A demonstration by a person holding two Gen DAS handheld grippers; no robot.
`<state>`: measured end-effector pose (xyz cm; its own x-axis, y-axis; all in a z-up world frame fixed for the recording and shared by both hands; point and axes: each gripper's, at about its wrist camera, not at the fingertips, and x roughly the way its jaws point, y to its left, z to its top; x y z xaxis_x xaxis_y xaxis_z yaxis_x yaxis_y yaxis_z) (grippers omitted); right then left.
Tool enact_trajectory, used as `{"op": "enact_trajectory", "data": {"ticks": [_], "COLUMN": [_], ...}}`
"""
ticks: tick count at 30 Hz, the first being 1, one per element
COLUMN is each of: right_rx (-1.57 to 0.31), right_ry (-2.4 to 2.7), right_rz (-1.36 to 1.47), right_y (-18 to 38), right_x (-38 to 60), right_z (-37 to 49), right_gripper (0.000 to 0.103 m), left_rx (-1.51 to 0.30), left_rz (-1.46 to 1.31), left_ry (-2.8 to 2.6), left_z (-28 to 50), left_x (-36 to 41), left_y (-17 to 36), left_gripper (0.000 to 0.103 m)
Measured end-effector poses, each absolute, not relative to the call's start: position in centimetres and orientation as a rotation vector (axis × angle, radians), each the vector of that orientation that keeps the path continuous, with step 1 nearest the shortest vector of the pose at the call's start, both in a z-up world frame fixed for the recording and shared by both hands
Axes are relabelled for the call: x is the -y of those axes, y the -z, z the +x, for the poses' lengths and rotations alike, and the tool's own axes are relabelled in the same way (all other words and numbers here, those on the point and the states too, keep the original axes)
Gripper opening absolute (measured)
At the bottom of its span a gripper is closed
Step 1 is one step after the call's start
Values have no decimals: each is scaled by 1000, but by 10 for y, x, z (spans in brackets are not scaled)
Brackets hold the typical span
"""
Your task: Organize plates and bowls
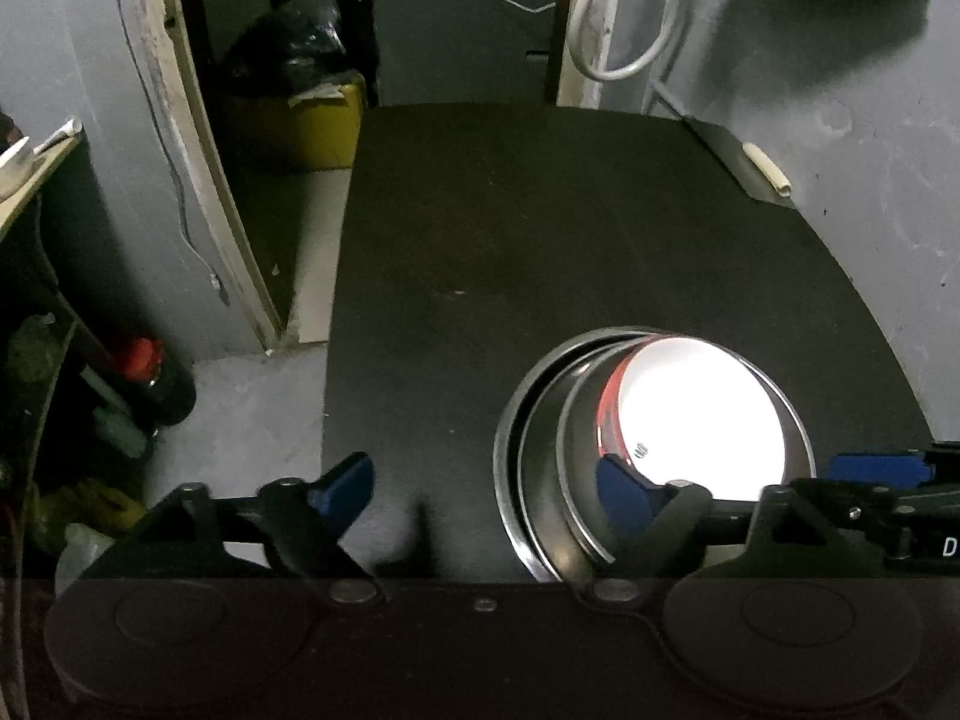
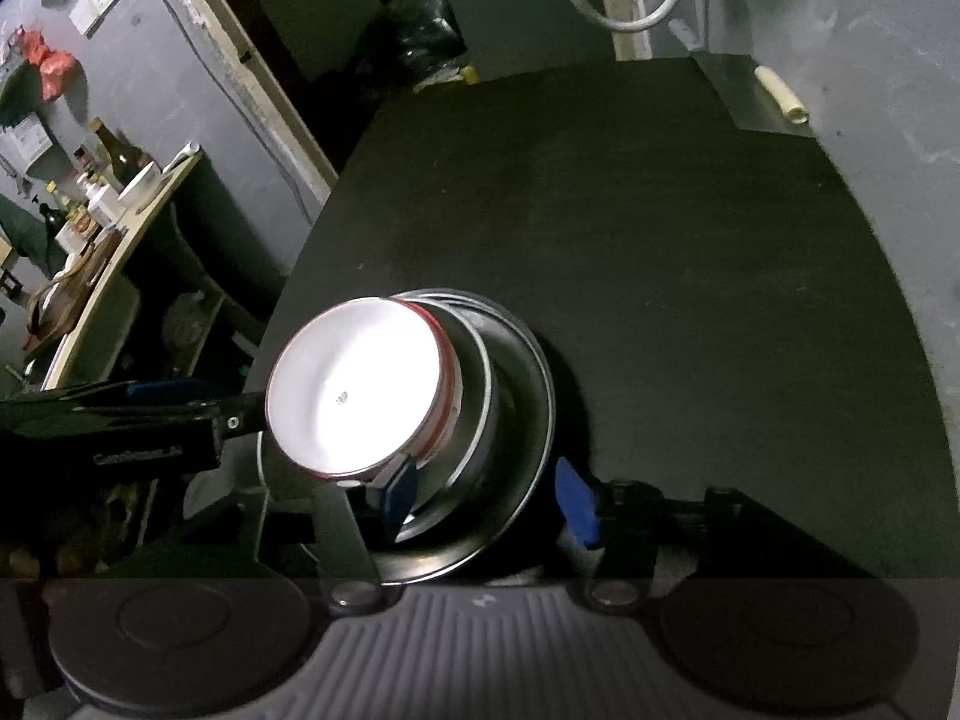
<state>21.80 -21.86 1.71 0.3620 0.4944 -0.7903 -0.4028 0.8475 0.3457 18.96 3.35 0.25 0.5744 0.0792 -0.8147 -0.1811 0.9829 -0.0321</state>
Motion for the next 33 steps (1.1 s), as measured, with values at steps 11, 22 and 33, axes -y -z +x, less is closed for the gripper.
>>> {"op": "enact_trajectory", "data": {"ticks": [11,22,33], "right_rx": [-985,-926,-899], "right_ry": [-515,-463,-398], "right_rz": [122,140,195], "right_y": [-29,-35,-26], "right_x": [223,221,219], "right_z": [185,135,84], "right_gripper": [78,94,102], "left_rx": [-889,-836,-816], "left_rz": [-138,-171,-152], "left_ry": [-125,-72,-16], "left_z": [162,115,69], "left_x": [-42,-57,-60], "left_y": [-12,-17,-6], "left_gripper": [102,102,102]}}
